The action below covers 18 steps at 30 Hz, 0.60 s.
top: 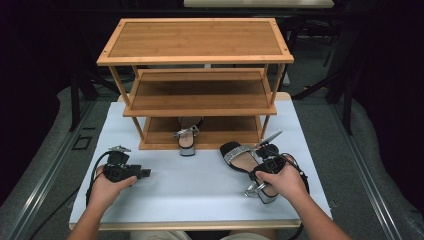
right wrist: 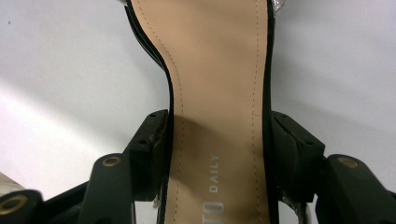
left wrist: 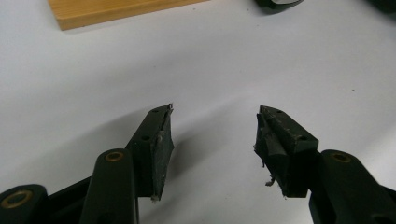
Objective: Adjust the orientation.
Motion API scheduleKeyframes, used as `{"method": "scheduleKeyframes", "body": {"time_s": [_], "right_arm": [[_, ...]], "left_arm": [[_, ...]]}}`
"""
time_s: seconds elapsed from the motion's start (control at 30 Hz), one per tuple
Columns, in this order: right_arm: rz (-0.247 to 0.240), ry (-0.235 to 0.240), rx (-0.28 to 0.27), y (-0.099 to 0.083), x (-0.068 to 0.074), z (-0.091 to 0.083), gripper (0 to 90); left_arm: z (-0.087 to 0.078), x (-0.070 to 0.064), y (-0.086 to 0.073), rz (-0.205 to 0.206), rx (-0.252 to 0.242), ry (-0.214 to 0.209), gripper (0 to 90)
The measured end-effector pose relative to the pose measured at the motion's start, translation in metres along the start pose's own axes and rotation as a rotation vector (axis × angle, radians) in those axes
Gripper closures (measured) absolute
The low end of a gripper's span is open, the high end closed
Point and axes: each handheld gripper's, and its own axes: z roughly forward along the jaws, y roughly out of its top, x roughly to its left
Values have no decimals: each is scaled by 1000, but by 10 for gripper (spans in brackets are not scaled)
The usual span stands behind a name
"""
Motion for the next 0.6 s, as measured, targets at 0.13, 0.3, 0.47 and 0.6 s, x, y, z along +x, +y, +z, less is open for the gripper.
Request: {"method": "scheduleKeyframes", "body": {"time_s": [0.13,0.3,0.47,0.6], "right_arm": [[4,-2,-3,2,-1,-5,420],[13,-7,-12,9,-2,-6,420],[52,-10,-29,23,-5,-3,420],[60,-12,-34,29,-6,0,420]], "left_arm": [[0,0,-1,-3,1,-6,458],[1,1,-1,-4,7,-8,457],[1,-2,-1,4,-2,-6,458],[0,-3,-1,8,2,-6,457]]}}
